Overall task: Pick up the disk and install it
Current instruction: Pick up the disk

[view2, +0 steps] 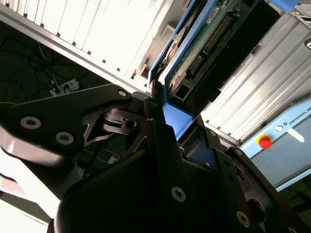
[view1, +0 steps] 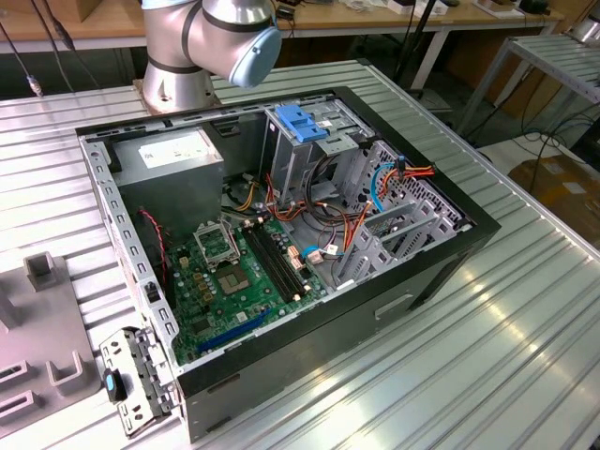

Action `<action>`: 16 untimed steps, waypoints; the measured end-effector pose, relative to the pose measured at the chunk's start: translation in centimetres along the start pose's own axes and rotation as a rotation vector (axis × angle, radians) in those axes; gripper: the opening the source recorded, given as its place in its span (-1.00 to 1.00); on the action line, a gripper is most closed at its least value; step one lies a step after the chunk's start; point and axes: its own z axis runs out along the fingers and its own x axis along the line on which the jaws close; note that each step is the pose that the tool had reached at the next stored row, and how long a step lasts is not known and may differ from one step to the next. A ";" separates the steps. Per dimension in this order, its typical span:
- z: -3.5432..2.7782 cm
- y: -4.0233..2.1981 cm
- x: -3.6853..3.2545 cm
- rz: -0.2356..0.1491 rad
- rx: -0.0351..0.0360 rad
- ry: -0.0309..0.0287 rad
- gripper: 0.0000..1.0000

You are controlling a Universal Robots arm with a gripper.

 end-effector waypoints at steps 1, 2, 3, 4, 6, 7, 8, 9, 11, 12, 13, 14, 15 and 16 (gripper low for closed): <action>-0.01 -0.17 0.01 0.000 -0.0001 0.0001 -0.26; -0.01 -0.26 0.01 0.000 0.0000 0.0000 -0.26; -0.01 -0.43 0.02 0.000 0.0000 0.0000 -0.26; -0.01 -0.57 0.02 0.000 0.0001 -0.0001 -0.26; -0.02 -0.82 0.03 0.000 0.0000 0.0000 -0.26; -0.02 -0.92 0.04 0.000 0.0000 0.0000 -0.26; -0.03 -1.02 0.05 0.000 -0.0001 0.0000 -0.26; -0.03 -1.12 0.06 0.000 0.0000 0.0000 -0.26; -0.03 -1.38 0.08 0.000 0.0001 0.0000 -0.26; -0.04 -1.50 0.09 0.000 0.0000 0.0000 -0.26; -0.04 -1.61 0.09 0.000 0.0000 0.0000 -0.26; -0.04 -1.72 0.10 0.000 0.0000 0.0000 -0.26; -0.05 -1.83 0.10 0.000 -0.0001 0.0000 -0.26; -0.05 -1.98 0.11 0.000 0.0000 0.0000 -0.26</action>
